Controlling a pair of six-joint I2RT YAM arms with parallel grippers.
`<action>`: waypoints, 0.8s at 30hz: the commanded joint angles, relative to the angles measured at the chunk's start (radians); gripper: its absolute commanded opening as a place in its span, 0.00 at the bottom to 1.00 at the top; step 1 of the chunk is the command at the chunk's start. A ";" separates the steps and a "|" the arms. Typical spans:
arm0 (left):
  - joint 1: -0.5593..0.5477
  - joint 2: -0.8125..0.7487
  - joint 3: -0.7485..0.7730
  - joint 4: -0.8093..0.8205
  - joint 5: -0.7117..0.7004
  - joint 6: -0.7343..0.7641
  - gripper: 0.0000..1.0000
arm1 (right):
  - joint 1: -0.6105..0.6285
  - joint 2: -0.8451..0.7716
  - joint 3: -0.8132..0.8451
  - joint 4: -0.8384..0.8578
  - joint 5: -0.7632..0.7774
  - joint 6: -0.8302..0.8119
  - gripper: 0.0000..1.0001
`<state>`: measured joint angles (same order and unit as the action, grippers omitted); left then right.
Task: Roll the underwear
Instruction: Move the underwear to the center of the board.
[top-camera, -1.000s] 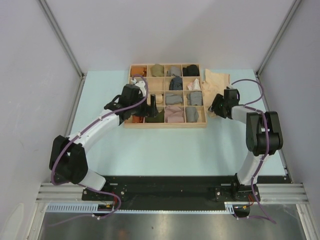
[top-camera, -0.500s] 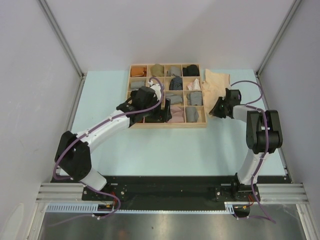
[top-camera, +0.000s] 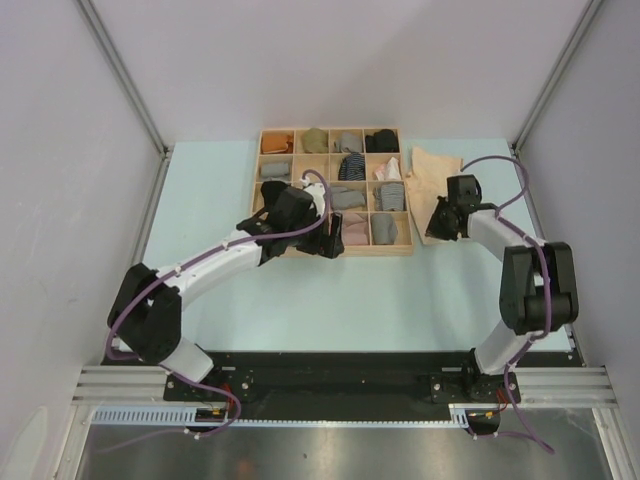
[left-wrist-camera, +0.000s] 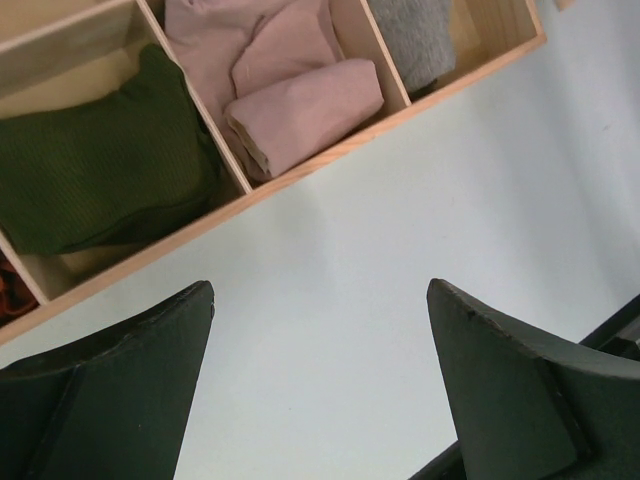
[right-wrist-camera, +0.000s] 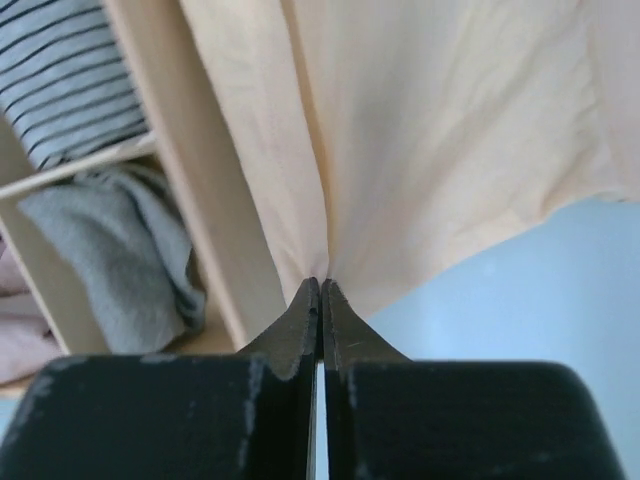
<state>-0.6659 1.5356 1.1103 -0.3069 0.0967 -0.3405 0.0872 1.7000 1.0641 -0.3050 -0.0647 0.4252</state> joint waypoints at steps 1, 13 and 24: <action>-0.021 -0.080 -0.052 0.058 0.024 -0.023 0.93 | 0.089 -0.150 -0.004 -0.213 0.213 0.012 0.00; -0.038 -0.273 -0.302 0.112 0.021 -0.071 0.93 | 0.532 -0.270 -0.055 -0.459 0.373 0.205 0.00; -0.063 -0.439 -0.523 0.150 -0.009 -0.130 0.93 | 0.879 -0.094 -0.062 -0.292 0.286 0.388 0.00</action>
<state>-0.7105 1.1538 0.6411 -0.2050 0.1062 -0.4309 0.8925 1.5414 1.0061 -0.7078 0.2718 0.7097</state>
